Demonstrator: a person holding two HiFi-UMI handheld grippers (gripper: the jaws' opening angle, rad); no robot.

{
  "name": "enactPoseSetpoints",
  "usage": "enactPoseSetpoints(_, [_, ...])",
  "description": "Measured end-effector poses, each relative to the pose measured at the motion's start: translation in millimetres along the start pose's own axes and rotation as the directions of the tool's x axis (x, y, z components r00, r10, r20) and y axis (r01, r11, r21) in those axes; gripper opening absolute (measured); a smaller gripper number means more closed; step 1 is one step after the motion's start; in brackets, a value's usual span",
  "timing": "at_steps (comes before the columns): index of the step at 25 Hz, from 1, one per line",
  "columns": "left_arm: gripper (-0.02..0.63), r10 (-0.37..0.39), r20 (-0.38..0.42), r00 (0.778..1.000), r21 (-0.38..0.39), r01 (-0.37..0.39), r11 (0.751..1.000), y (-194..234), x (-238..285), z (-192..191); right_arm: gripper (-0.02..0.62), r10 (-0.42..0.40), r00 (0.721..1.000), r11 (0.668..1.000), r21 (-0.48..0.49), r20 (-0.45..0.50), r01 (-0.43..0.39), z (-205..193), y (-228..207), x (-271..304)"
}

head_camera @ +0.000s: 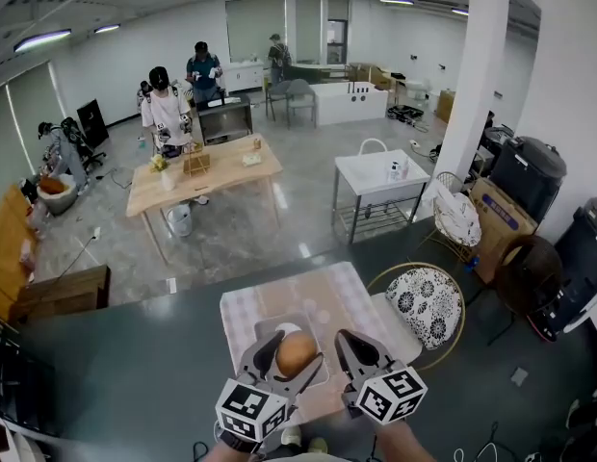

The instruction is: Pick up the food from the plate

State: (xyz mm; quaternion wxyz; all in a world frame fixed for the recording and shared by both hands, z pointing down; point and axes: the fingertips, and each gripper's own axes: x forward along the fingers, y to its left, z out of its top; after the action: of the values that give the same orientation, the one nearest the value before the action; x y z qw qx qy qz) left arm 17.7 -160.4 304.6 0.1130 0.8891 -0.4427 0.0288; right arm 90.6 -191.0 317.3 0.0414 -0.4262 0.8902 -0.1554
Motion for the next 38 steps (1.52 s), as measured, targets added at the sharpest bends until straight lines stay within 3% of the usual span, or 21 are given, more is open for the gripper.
enactPoseSetpoints(38, [0.327,0.001,-0.007,1.000,-0.009,-0.001,1.000,11,0,-1,0.015,0.003,1.000,0.999,-0.047,-0.020,-0.004,0,6,14])
